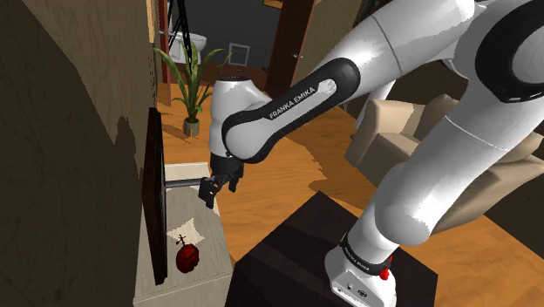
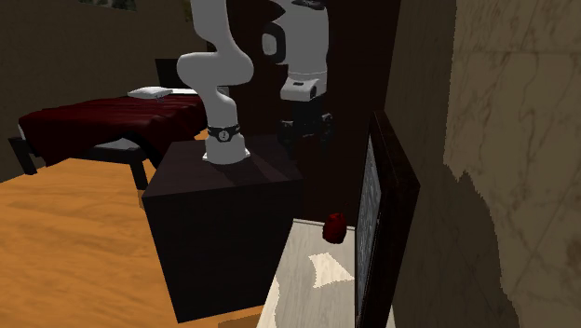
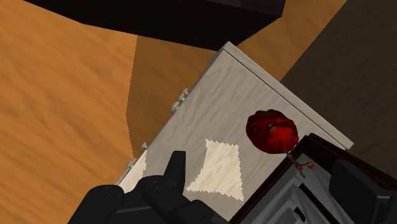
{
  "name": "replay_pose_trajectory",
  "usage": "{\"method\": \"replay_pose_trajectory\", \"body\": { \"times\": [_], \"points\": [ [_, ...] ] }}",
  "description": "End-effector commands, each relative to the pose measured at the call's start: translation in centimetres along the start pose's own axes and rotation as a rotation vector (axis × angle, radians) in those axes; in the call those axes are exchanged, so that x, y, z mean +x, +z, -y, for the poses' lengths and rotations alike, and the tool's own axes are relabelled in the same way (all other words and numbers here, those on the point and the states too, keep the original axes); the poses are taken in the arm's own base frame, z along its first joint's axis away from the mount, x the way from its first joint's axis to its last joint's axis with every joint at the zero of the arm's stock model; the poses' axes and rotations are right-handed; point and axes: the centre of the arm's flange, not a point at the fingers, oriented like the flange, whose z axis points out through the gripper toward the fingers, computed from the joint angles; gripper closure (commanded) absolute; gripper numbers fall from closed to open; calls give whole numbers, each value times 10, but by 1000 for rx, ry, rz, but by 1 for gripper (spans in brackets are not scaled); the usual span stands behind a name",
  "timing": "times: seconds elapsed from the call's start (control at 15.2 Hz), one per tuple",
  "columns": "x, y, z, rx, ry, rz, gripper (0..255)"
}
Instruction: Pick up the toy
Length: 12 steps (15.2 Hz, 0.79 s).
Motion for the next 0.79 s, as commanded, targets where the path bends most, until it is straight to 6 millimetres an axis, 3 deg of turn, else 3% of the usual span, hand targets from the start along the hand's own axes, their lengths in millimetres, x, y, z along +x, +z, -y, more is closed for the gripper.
{"method": "replay_pose_trajectory", "body": {
  "times": [0.0, 0.73],
  "points": [
    [10, 21, 13, 10, -2, 0, 0],
    [65, 123, 84, 57, -16, 3, 0]
  ]
}}
